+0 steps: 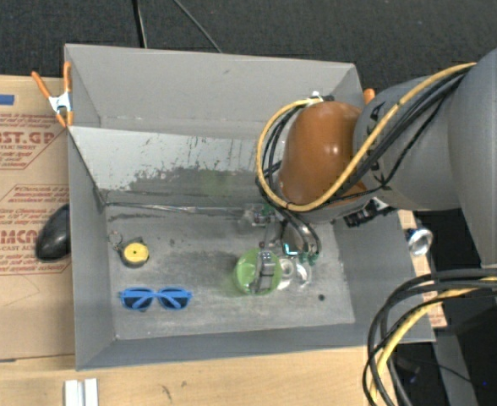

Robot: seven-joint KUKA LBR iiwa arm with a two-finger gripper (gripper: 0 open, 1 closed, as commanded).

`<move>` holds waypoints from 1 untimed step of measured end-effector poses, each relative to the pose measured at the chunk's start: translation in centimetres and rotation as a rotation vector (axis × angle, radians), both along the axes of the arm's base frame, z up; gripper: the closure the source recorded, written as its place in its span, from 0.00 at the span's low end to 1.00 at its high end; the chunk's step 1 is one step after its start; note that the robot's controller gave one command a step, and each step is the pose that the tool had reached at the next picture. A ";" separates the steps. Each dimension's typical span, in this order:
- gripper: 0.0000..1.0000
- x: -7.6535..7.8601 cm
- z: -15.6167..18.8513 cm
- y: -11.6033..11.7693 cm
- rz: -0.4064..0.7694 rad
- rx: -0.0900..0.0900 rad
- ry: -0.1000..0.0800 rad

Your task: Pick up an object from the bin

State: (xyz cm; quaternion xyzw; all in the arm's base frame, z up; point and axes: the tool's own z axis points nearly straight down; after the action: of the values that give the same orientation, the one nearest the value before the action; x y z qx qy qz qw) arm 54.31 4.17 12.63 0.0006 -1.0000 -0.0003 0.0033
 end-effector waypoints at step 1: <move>0.00 -0.7 -4.6 -2.6 0.000 -0.001 -0.012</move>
Offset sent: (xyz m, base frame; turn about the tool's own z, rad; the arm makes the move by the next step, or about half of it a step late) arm -0.0102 -0.0316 -0.0563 0.0007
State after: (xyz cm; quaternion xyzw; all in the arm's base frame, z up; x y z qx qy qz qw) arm 53.62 1.52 8.08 0.0005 -1.0000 0.0000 -0.0028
